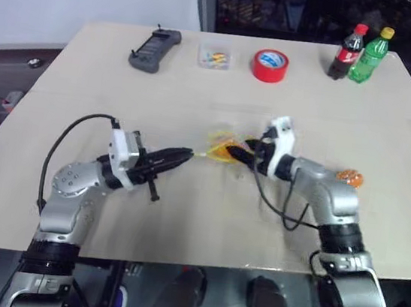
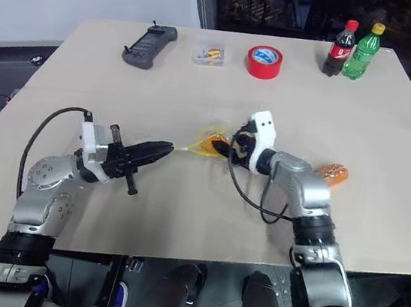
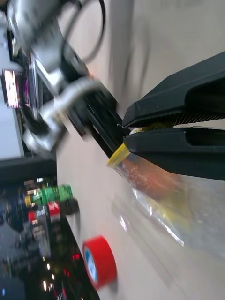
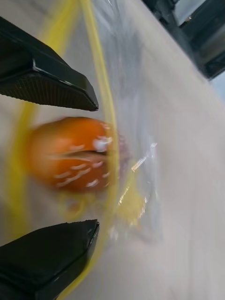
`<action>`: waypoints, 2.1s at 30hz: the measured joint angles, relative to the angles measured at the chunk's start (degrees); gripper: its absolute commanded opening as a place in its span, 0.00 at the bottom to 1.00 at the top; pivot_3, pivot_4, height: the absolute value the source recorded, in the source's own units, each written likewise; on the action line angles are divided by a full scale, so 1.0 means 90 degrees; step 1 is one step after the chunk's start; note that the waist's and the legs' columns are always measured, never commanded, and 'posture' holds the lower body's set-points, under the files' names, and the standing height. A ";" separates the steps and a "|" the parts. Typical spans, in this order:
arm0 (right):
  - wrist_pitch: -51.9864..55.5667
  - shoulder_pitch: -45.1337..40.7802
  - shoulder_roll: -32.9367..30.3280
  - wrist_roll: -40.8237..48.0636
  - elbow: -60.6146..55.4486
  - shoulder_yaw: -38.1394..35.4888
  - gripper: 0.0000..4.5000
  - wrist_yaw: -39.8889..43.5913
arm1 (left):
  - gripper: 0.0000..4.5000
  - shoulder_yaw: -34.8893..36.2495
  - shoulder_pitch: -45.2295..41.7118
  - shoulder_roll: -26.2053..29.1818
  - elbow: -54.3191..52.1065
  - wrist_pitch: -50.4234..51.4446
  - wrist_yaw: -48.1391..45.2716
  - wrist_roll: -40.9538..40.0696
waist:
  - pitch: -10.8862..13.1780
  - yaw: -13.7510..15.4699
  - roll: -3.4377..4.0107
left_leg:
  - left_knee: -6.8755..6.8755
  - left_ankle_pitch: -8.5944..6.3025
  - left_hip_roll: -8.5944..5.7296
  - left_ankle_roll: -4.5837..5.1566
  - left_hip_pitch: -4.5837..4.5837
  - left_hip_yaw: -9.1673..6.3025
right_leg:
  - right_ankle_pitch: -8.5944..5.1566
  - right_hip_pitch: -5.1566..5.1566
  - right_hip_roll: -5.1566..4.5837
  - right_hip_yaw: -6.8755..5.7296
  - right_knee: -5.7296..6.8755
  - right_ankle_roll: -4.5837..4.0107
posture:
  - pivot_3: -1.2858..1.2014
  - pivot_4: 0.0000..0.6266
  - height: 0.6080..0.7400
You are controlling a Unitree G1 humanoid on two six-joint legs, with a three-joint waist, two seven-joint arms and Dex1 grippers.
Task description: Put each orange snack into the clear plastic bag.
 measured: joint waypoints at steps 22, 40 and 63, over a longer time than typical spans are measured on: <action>0.0408 0.2587 -0.0851 -0.1305 -0.3341 -0.1072 0.99 -0.2797 | 0.00 0.0006 -0.0623 -0.0409 0.0375 0.0096 0.0109 0.0000 | -0.0002 0.0010 0.0001 | -0.0006 0.0000 0.0003 0.0000 0.0002 0.0011 | 0.0000 0.0007 -0.0001 0.0004 -0.0009 0.0002 | 0.52 0.24 1.00; 0.1405 0.2537 0.1272 -0.1561 -0.3818 -0.2164 0.99 -0.4582 | 0.00 0.0044 -0.0657 -0.0400 0.0383 0.0251 0.0111 -0.0007 | -0.0004 0.0040 0.0005 | -0.0007 0.0001 0.0001 0.0000 0.0005 0.0005 | 0.0001 0.0014 0.0000 0.0002 -0.0016 0.0003 | 0.52 0.24 1.00; -0.1109 0.2293 -0.0378 -0.2569 -0.1758 -0.0815 0.18 -0.3820 | 0.00 0.0036 -0.0521 -0.0406 0.0295 0.0249 0.0205 0.0015 | -0.0008 -0.0019 0.0001 | -0.0005 0.0001 0.0006 0.0000 0.0016 0.0011 | 0.0002 0.0027 0.0006 0.0004 -0.0022 0.0004 | 0.52 0.24 1.00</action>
